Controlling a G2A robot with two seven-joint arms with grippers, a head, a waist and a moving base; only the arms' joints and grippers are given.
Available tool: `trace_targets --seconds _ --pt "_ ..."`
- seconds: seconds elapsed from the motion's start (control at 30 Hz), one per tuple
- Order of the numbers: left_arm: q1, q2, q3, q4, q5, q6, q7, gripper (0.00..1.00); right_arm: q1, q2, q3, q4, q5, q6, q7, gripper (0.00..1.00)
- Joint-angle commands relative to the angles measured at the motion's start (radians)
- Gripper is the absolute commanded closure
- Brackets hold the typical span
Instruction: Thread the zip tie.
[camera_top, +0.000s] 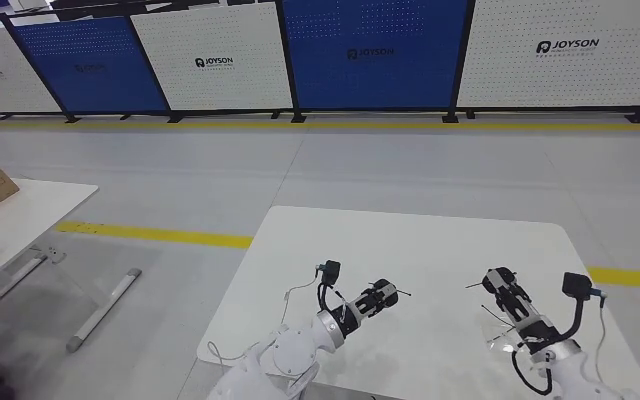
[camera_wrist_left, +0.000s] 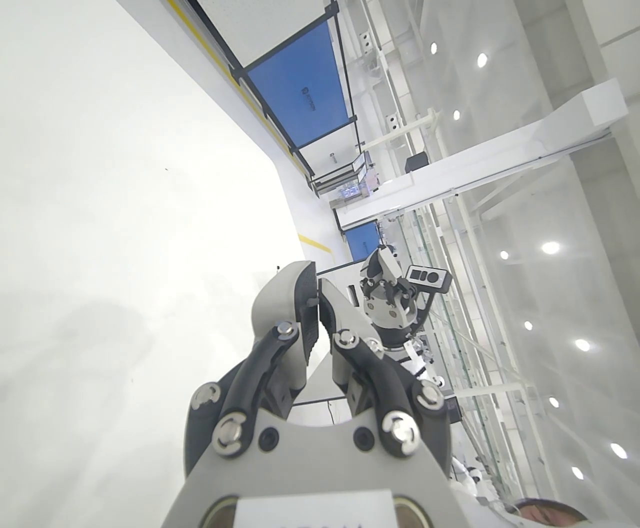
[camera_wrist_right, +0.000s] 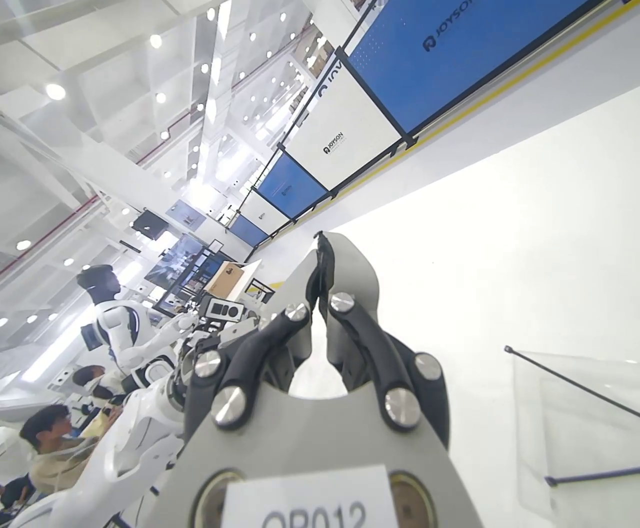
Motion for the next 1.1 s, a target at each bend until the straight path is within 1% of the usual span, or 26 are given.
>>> trace_targets --seconds 0.0,0.03,0.13,0.2,0.23,0.27,0.43,0.5,0.53,0.63,0.7,0.73,0.8,1.07 --pt "0.000 0.000 0.001 -0.001 0.000 0.001 0.002 1.00 0.000 0.000 0.000 0.000 0.000 0.000 0.000 1.00" --pt "-0.002 0.000 0.000 -0.003 0.004 0.002 0.003 1.00 0.000 0.000 0.000 0.000 0.000 0.000 0.000 1.00" --pt "-0.005 0.003 -0.022 -0.005 0.015 -0.001 0.008 1.00 0.000 0.000 0.000 0.000 0.000 0.000 0.000 1.00" --pt "-0.001 0.010 -0.035 -0.009 0.050 0.016 -0.028 1.00 0.000 0.000 0.000 0.000 0.000 0.000 0.000 1.00" --pt "0.003 0.012 -0.042 -0.020 0.066 0.014 -0.021 1.00 0.000 0.000 0.000 0.000 0.000 0.000 0.000 1.00" --pt "0.011 0.013 -0.043 -0.026 0.066 0.008 -0.015 1.00 0.000 0.000 0.000 0.000 0.000 0.000 0.000 1.00" --pt "0.011 0.013 -0.043 -0.026 0.066 0.008 -0.015 1.00 0.003 -0.002 -0.006 0.005 0.004 -0.004 -0.002 1.00" --pt "0.011 0.013 -0.043 -0.026 0.066 0.008 -0.015 1.00 0.014 -0.006 -0.026 0.023 0.013 -0.023 -0.004 1.00" --pt "0.011 0.013 -0.043 -0.026 0.066 0.008 -0.015 1.00 0.025 -0.008 -0.047 0.041 0.029 -0.050 0.009 1.00" --pt "0.011 0.013 -0.043 -0.026 0.066 0.008 -0.015 1.00 0.059 -0.017 -0.090 0.094 0.076 -0.106 0.024 1.00" --pt "0.011 0.013 -0.043 -0.026 0.066 0.008 -0.015 1.00 0.080 -0.024 -0.120 0.120 0.105 -0.125 0.022 1.00" --pt "0.011 0.013 -0.043 -0.026 0.066 0.008 -0.015 1.00 0.091 -0.028 -0.140 0.131 0.118 -0.128 0.024 1.00" --pt "0.011 0.013 -0.043 -0.026 0.066 0.008 -0.015 1.00 0.126 -0.037 -0.188 0.154 0.090 -0.095 0.004 1.00" --pt "0.011 0.013 -0.043 -0.026 0.066 0.008 -0.015 1.00 0.126 -0.037 -0.188 0.154 0.090 -0.095 0.004 1.00"
